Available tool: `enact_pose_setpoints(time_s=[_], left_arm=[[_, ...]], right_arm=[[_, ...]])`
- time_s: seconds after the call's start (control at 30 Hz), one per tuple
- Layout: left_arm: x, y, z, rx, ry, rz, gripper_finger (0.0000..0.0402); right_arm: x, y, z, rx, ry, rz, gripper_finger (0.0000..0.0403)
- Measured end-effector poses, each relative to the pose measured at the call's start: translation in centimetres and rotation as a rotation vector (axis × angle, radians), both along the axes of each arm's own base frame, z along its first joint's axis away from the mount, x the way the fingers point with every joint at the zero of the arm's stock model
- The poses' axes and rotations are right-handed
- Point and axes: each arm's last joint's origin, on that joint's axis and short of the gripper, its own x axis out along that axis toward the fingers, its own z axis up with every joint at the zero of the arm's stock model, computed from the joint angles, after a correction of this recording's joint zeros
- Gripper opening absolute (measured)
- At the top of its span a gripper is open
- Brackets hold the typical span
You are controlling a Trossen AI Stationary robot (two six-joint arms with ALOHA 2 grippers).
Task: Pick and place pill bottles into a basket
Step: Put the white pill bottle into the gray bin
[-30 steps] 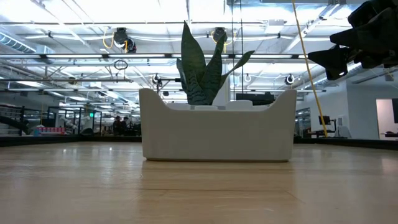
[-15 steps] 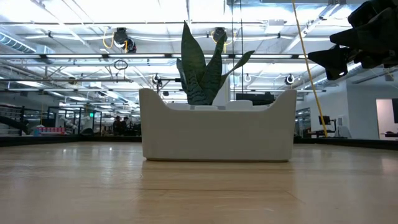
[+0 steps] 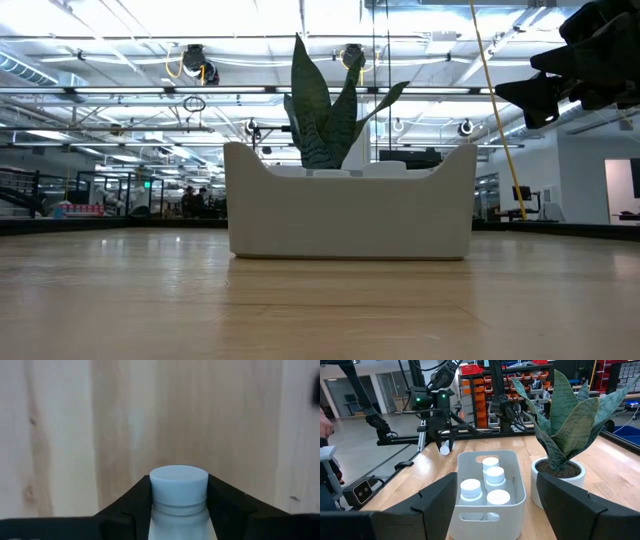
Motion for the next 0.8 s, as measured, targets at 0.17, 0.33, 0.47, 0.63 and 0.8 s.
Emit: enact_pose_setpoints(time_s=[0.17,0.33,0.47,0.63,0.8], left_arm=[[1.3,0.6,0.2,-0.012,-0.073,0.132,0.0167],[2.7,1.1,1.2,-0.032,-0.260,0.311,0.0180],[3.2,1.5,1.9,0.007,-0.443,0.461,0.0161],[3.3,2.0,2.2,0.052,-0.643,0.648,0.0161],[3.6,2.3,2.3,0.140,-0.869,0.745,0.0181]], right_arm=[[0.0,0.0,0.0,0.000,0.000,0.000,0.0265],[0.0,0.0,0.0,0.000,0.000,0.000,0.0265],[0.0,0.0,0.0,0.000,0.000,0.000,0.0265],[0.0,0.0,0.0,0.000,0.000,0.000,0.0265],[0.0,0.0,0.0,0.000,0.000,0.000,0.0265]])
